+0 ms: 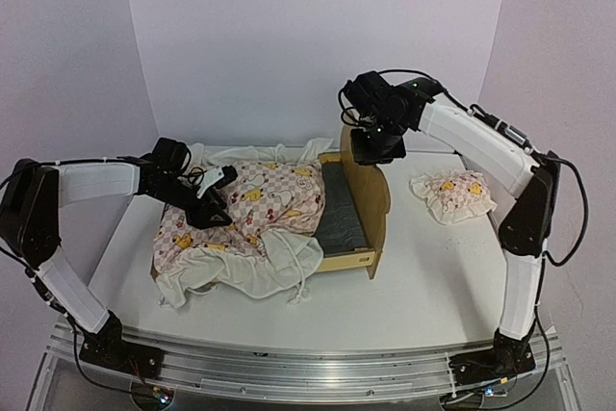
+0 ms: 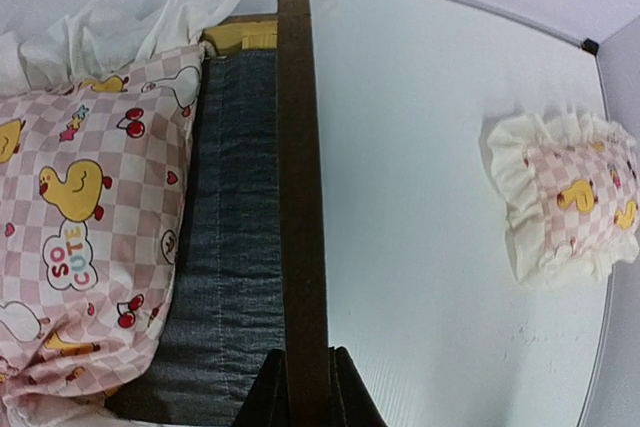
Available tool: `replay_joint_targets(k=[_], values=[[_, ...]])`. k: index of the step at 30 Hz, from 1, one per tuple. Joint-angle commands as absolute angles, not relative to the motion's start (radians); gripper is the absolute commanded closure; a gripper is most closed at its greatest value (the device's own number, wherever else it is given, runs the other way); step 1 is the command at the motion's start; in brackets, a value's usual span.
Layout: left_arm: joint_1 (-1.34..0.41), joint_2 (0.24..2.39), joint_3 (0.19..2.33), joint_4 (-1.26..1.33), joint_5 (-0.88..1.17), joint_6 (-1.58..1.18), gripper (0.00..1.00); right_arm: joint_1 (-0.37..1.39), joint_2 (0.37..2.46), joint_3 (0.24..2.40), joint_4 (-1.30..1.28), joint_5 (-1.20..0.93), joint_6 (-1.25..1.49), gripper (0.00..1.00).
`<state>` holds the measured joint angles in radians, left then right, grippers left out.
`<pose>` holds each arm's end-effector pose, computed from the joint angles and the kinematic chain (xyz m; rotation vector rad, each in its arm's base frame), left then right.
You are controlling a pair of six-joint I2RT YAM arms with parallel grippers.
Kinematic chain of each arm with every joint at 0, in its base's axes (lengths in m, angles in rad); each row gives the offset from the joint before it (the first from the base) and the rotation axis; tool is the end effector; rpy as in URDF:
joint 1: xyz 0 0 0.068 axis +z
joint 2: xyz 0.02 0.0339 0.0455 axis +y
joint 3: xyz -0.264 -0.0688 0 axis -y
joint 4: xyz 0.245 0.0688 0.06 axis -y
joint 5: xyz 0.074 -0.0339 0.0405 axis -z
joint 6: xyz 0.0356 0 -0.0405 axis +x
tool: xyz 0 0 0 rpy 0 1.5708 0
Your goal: Set up the pet bed
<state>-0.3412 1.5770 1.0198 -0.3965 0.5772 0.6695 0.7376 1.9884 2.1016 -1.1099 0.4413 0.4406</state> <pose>0.2964 -0.1259 0.2142 1.3533 1.9794 -0.5749 0.3221 0.2721 0.3529 -0.2003 2.4254 -0.0546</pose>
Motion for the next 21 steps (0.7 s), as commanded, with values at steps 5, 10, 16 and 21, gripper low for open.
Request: replay_joint_targets(k=[5, 10, 16, 21], values=[[-0.336, 1.739, 1.228, -0.270, 0.589, 0.821, 0.43, 0.624, 2.211, 2.341, -0.979, 0.421, 0.304, 0.62], [-0.336, 1.737, 1.286, -0.352, 0.654, 0.850, 0.42, 0.623, 2.010, 2.134, -0.980, 0.447, 0.222, 0.41], [-0.336, 1.677, 1.334, -0.469, 0.808, 0.817, 0.39, 0.626, 1.673, 1.865, -0.998, 0.406, 0.186, 0.33], [-0.337, 1.645, 1.368, -0.558, 0.873, 0.804, 0.38, 0.650, 1.521, 1.754, -1.056, 0.360, 0.195, 0.24]])
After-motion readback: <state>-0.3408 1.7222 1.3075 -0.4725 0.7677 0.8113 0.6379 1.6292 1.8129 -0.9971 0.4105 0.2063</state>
